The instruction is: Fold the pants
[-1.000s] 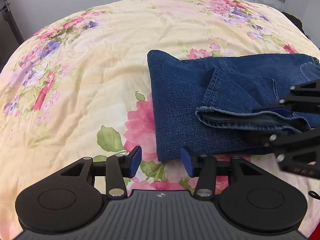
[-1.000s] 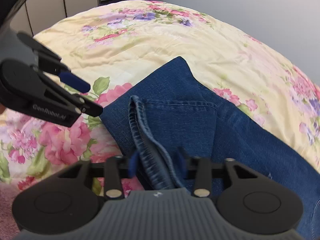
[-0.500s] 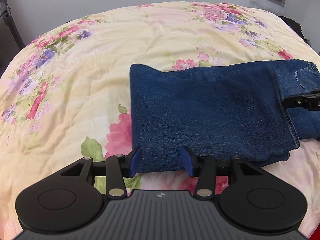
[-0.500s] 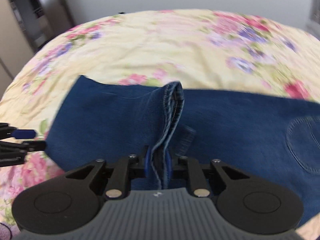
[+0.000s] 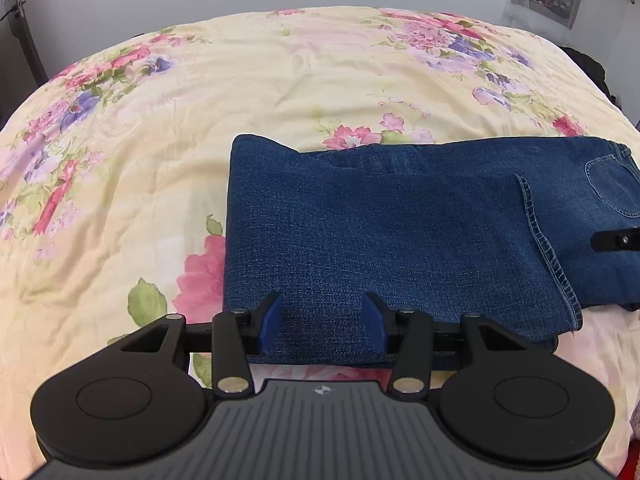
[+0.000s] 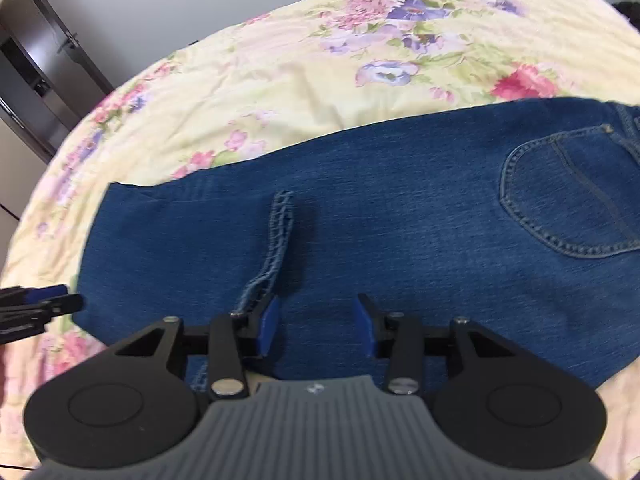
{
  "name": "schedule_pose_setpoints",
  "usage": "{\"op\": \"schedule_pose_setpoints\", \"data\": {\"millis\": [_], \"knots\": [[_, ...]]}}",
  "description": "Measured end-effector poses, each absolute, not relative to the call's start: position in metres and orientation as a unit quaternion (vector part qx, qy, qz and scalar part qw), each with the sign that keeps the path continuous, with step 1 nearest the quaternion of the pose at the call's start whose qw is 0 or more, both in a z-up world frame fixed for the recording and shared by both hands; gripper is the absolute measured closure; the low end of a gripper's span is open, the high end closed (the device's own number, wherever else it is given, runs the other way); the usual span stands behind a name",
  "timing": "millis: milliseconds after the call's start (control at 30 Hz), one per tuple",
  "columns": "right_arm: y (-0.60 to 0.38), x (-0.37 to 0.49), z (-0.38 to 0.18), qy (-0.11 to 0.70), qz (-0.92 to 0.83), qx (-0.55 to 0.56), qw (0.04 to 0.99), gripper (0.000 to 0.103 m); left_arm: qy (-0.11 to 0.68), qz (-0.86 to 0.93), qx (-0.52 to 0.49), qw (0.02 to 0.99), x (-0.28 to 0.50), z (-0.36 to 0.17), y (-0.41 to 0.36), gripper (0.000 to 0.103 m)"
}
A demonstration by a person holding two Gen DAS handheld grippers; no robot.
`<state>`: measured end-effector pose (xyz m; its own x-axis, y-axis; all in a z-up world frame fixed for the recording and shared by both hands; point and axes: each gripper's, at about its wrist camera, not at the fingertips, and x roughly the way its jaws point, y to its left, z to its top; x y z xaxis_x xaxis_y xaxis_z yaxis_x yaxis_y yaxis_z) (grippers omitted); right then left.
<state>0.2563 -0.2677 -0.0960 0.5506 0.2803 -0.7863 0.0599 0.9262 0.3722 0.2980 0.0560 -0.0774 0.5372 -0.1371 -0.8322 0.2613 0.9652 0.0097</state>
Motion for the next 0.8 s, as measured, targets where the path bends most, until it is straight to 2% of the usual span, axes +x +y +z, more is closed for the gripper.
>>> {"op": "schedule_pose_setpoints", "data": {"millis": [267, 533, 800], "knots": [[-0.251, 0.261, -0.119, 0.484, 0.125, 0.273, 0.822, 0.057, 0.475, -0.098, 0.081, 0.871, 0.303, -0.088, 0.057, 0.048], [-0.241, 0.255, -0.169, 0.529, 0.130, 0.394, 0.740, 0.055, 0.494, -0.092, 0.086, 0.860, 0.305, -0.109, 0.065, 0.049], [-0.235, 0.234, -0.227, 0.496, 0.129, 0.556, 0.654, 0.055, 0.494, -0.089, 0.082, 0.861, 0.305, -0.114, 0.066, 0.049]]}}
